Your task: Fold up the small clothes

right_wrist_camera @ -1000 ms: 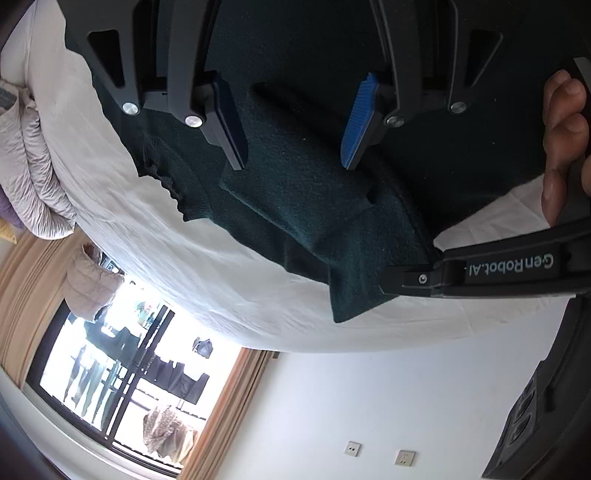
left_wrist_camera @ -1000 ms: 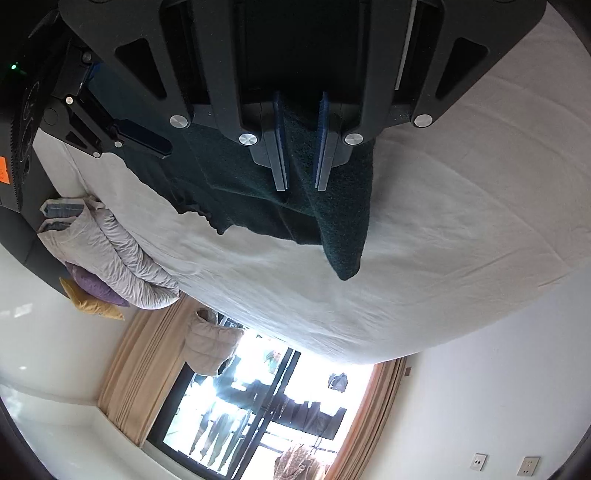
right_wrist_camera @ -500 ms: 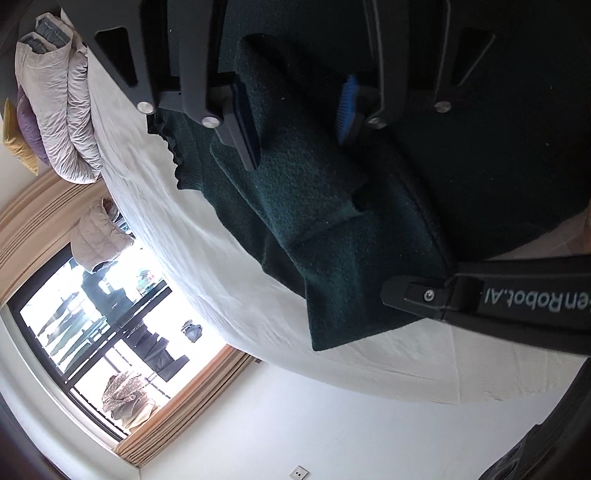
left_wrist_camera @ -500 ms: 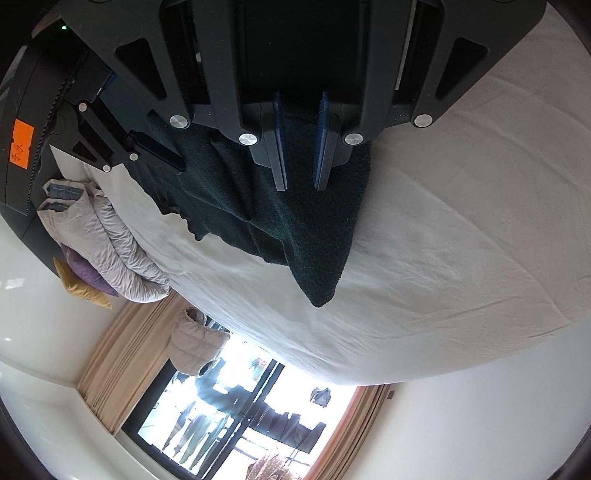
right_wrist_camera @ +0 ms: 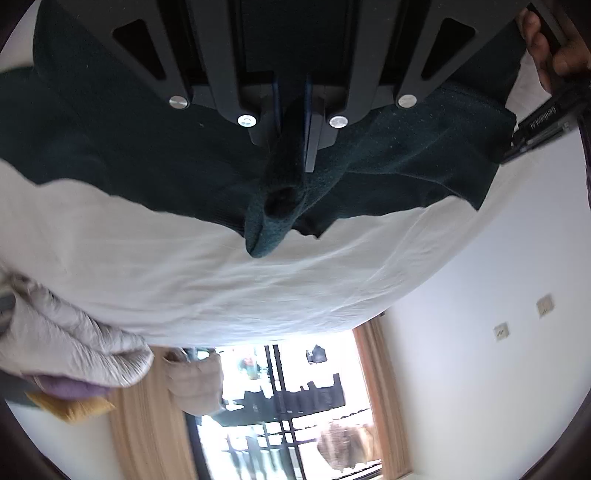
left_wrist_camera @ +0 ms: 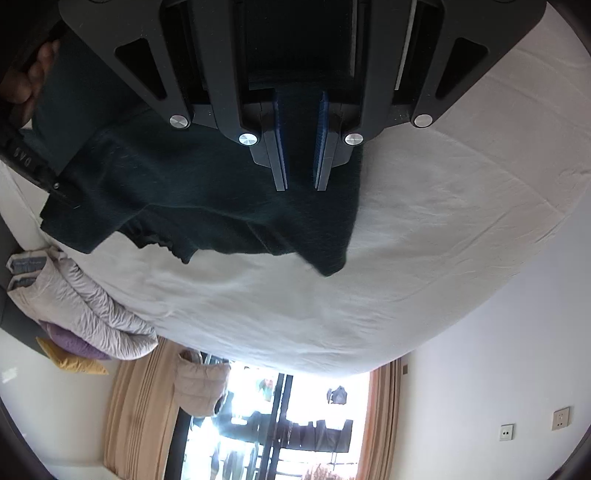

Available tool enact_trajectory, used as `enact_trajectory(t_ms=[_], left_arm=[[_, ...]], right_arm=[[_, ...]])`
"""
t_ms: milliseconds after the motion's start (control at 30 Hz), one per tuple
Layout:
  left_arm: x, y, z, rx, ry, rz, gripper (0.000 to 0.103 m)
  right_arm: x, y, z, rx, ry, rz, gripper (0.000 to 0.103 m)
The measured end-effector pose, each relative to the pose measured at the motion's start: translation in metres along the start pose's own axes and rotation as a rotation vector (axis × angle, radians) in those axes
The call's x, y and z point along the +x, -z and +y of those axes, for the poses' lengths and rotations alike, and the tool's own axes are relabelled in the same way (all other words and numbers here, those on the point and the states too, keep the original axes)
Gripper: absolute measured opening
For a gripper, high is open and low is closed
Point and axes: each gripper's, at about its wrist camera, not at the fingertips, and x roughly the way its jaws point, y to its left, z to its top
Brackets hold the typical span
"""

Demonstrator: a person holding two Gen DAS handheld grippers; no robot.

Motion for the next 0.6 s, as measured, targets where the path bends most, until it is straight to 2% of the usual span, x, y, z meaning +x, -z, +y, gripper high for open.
enact_trajectory(t_ms=[100,167,300,433,600], left_arm=[[0.006,-0.002,0.002,-0.018,0.003,0.007,0.013],[0.014,0.000,0.003,-0.038,0.009,0.040,0.013],[0.018,0.007,-0.005,-0.018,0.001,0.047,0.013],[0.011,0.000,-0.003,-0.057,0.025,0.019,0.013],[0.009,-0.019,-0.024,0.050,0.022,0.026,0.013]], right_arm=[[0.001,0.003,-0.043,0.166,-0.041,0.015,0.009],[0.003,0.008,-0.057,0.227,-0.050,0.030,0.009],[0.002,0.015,-0.064,0.271,-0.071,0.044,0.009],[0.002,0.010,-0.075,0.319,-0.082,0.038,0.009],[-0.005,0.019,-0.081,0.340,-0.081,0.036,0.009]])
